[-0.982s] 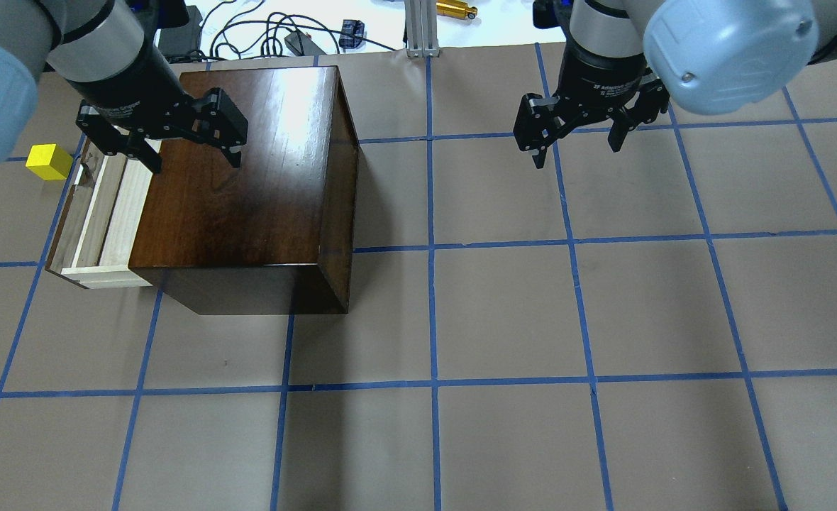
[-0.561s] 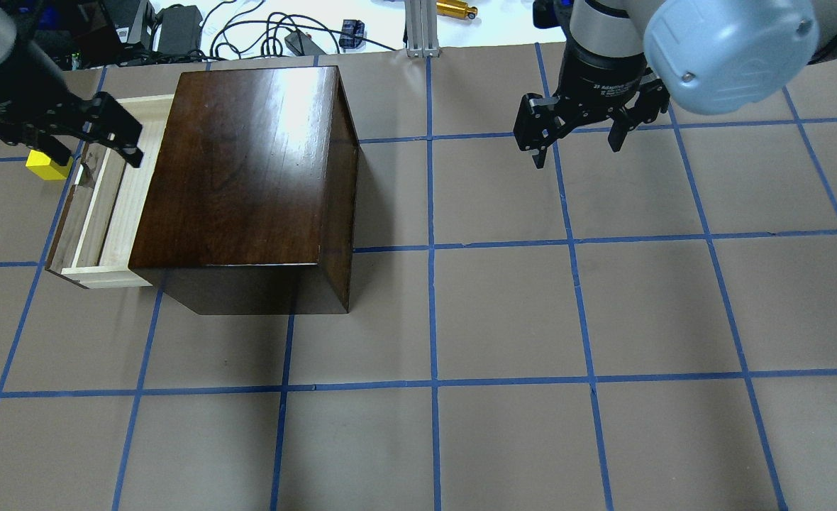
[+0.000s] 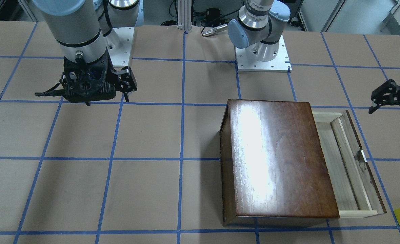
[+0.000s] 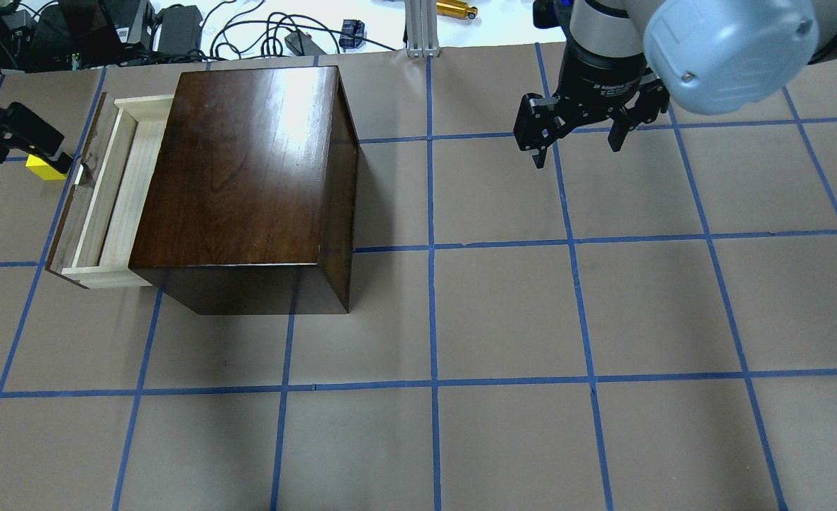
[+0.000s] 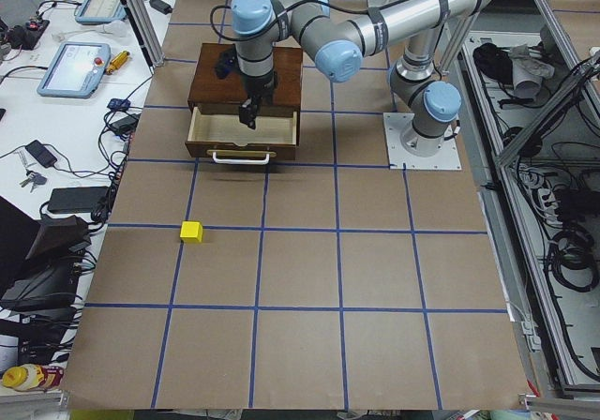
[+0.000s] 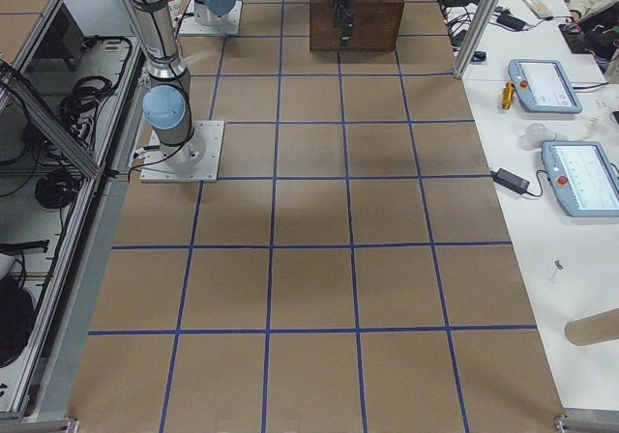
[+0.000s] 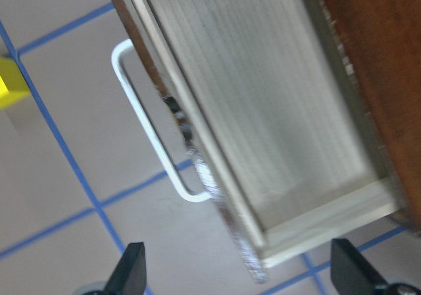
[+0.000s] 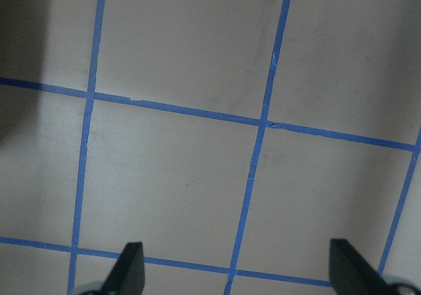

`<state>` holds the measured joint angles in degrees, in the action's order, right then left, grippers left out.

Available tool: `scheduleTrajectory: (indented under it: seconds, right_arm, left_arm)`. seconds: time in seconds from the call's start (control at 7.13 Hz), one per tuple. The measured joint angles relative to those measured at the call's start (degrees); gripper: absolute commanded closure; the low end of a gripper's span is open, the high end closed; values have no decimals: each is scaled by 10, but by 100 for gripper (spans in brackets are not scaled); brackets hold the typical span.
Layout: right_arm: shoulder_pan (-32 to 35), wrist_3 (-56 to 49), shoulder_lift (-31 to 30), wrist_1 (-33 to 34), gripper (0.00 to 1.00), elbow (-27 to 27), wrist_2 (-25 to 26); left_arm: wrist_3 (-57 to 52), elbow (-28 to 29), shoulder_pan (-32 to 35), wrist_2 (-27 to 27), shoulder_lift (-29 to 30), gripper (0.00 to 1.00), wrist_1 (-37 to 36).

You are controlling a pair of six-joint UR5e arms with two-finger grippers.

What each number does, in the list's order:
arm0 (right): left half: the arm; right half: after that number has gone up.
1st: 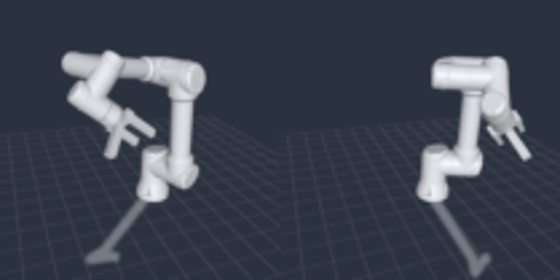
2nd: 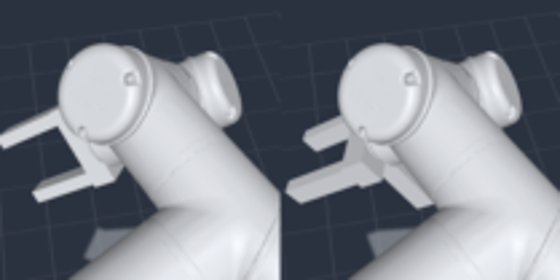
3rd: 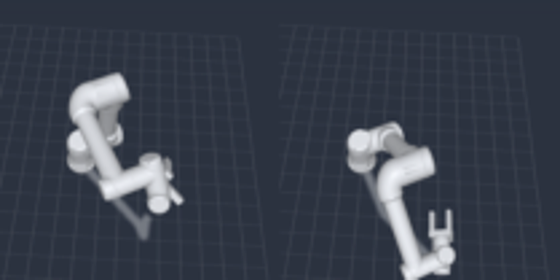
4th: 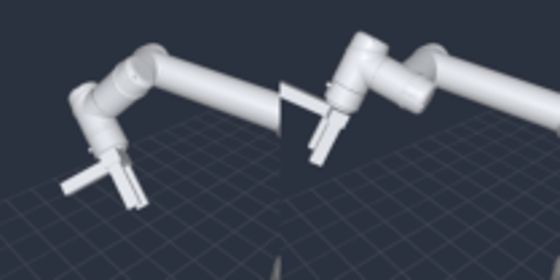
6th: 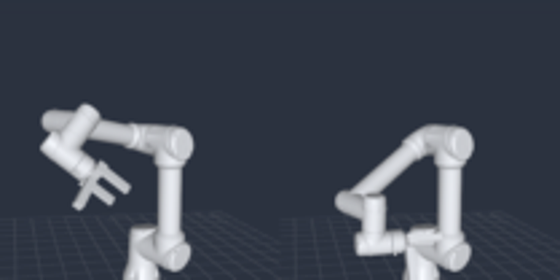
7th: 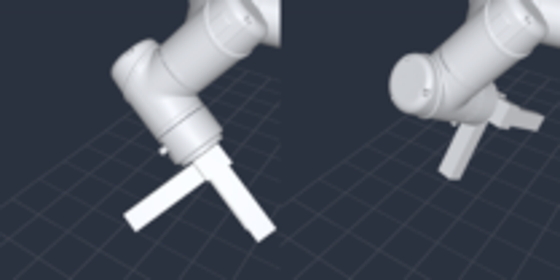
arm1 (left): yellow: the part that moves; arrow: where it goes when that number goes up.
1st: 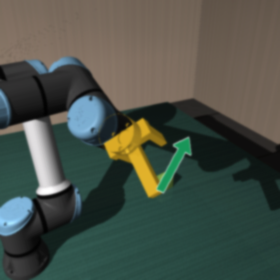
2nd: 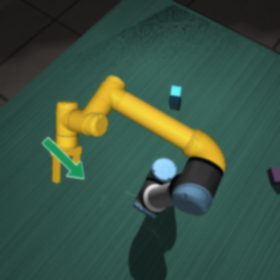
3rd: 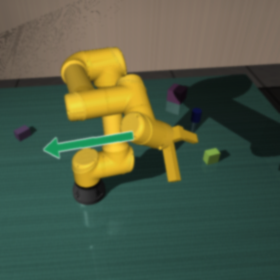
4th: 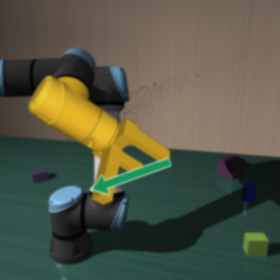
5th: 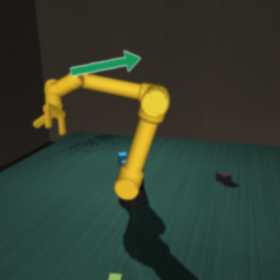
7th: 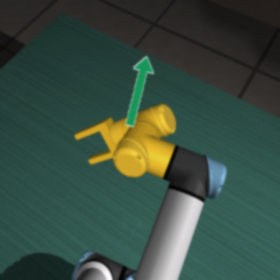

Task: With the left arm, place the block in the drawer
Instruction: 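Move the left gripper down over the yellow cube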

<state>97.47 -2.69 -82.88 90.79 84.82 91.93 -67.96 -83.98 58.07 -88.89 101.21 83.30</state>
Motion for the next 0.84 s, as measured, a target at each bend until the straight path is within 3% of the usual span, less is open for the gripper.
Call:
scheduleTrajectory:
  seconds: [0.28, 0.84]
  right_arm:
    - [0, 0, 0, 0, 0, 0, 0]
    - [0, 0, 0, 0, 0, 0, 0]
  left_arm:
    - [-169, 34, -19, -13, 61, 0, -40]
    - [-319, 149, -29, -13, 206, 0, -87]
